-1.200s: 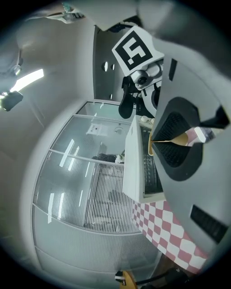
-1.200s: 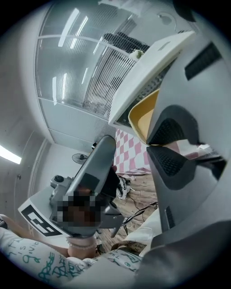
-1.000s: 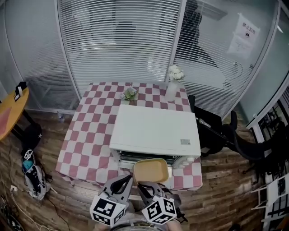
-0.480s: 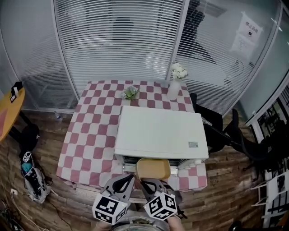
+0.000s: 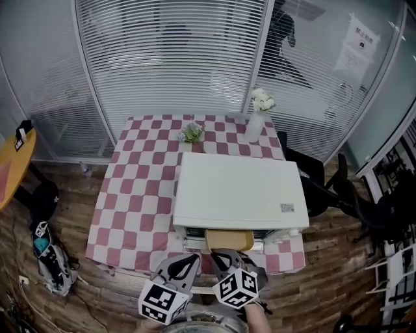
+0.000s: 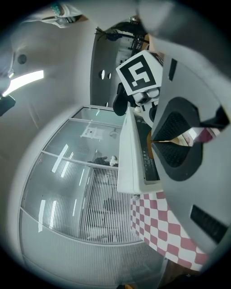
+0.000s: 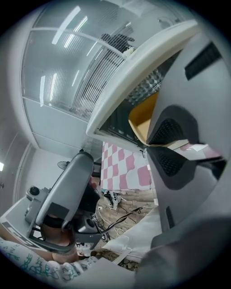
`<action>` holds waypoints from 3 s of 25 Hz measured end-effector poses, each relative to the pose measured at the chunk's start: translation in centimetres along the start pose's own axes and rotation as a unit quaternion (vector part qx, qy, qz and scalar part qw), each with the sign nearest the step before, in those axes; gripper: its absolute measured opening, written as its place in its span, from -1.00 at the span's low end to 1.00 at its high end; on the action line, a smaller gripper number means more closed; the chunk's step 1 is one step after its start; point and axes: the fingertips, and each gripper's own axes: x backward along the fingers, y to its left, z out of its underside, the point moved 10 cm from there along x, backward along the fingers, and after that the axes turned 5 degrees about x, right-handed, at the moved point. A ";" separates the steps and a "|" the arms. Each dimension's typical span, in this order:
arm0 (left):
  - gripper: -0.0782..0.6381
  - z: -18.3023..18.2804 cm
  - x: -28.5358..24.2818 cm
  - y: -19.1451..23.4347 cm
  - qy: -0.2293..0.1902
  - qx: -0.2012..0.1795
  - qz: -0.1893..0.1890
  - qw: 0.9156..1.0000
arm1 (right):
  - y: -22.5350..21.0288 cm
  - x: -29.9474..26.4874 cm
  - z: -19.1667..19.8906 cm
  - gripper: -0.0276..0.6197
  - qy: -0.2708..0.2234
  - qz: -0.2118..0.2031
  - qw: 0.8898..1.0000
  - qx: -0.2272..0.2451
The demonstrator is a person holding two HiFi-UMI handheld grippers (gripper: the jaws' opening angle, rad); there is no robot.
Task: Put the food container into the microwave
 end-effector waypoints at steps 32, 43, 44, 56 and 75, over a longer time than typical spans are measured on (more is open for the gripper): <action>-0.73 0.9 -0.6 0.5 0.013 0.029 -0.051 0.998 | -4.6 -6.4 2.0 -0.89 0.026 0.038 0.999 0.009; -0.73 1.0 0.3 1.2 0.010 0.037 -0.069 0.997 | -5.4 -8.4 2.1 -0.89 0.030 0.046 0.998 -0.004; -0.73 1.1 0.4 1.2 0.011 0.038 -0.070 0.997 | -5.4 -8.5 2.1 -0.89 0.030 0.046 0.998 -0.004; -0.73 1.3 0.1 1.3 0.010 0.037 -0.067 0.997 | -5.8 -8.5 2.2 -0.83 0.010 0.053 0.998 -0.021; -0.73 1.3 -0.6 0.6 0.016 0.024 -0.050 0.998 | -6.3 -4.6 5.9 -0.52 -0.110 0.078 0.953 -0.271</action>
